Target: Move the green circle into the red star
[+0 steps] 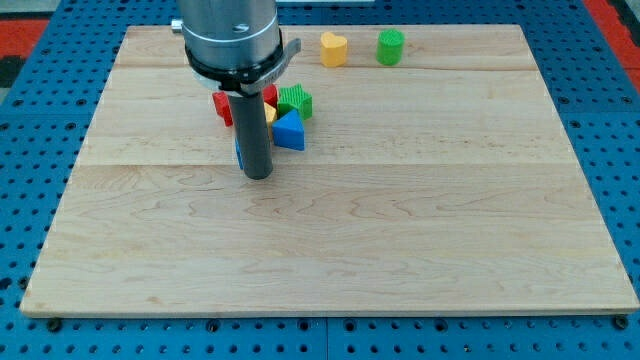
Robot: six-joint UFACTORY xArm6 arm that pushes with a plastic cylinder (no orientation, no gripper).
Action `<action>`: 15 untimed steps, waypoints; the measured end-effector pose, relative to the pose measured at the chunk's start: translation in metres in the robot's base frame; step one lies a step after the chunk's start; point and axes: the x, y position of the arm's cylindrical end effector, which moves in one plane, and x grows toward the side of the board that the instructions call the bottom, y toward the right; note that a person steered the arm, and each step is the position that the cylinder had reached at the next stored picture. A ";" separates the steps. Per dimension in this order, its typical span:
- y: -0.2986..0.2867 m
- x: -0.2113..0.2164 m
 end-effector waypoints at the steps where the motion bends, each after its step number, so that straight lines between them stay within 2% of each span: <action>1: 0.016 -0.002; 2: 0.031 0.003; 3: 0.135 0.006; 4: 0.254 -0.069; 5: 0.280 -0.190; 6: 0.241 -0.219; 7: 0.156 -0.212; 8: 0.024 -0.204; 9: 0.044 -0.206; 10: 0.000 -0.217; 11: -0.016 -0.167; 12: -0.048 -0.163; 13: -0.008 -0.170; 15: -0.060 -0.147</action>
